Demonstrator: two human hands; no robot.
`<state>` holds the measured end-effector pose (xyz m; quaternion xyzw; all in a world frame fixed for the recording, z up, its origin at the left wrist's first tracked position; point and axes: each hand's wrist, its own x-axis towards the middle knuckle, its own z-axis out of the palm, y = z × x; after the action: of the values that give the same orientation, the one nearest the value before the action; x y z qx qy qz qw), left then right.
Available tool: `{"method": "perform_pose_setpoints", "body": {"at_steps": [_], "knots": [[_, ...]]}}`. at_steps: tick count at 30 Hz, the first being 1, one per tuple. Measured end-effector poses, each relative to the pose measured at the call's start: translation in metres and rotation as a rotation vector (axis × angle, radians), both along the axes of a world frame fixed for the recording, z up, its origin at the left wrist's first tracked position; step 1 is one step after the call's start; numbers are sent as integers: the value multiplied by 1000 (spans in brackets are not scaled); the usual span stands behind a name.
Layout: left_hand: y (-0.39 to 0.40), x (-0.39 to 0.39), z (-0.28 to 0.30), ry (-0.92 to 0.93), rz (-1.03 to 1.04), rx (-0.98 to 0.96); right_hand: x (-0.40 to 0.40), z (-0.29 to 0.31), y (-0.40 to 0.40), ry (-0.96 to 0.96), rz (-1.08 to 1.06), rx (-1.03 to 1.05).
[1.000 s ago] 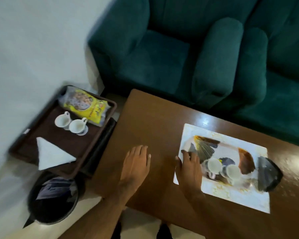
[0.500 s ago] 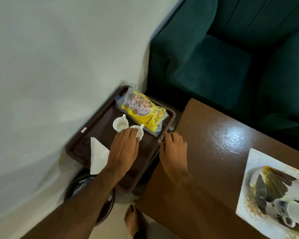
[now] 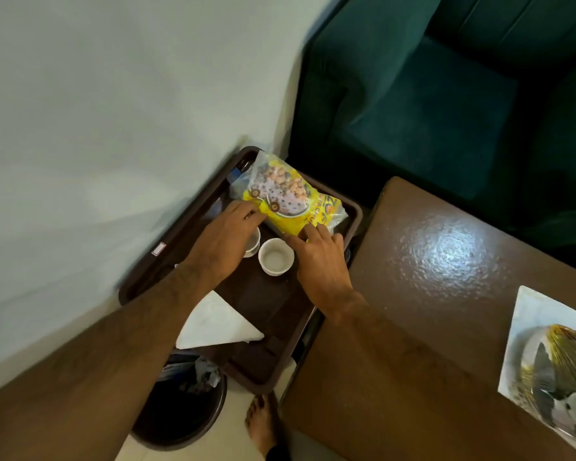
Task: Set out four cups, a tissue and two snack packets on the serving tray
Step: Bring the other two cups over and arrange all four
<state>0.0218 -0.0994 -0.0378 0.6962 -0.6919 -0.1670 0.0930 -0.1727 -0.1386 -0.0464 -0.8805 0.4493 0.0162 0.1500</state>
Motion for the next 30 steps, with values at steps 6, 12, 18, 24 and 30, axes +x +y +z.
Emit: {"method": "perform_pose_setpoints", "body": {"at_steps": [6, 12, 18, 24, 30], "knots": [[10, 4, -6, 45, 124, -10, -4, -2, 6, -61, -80, -51], [33, -5, -9, 115, 390, -43, -6, -4, 16, -99, -184, -19], [57, -20, -14, 129, 627, -87, -5, -2, 31, -160, -314, 57], [72, -40, -16, 243, 806, -75, 0, 2, 51, -146, -388, 75], [77, -51, -20, 328, 848, -80, 6, 2, 57, -153, -420, 108]]}}
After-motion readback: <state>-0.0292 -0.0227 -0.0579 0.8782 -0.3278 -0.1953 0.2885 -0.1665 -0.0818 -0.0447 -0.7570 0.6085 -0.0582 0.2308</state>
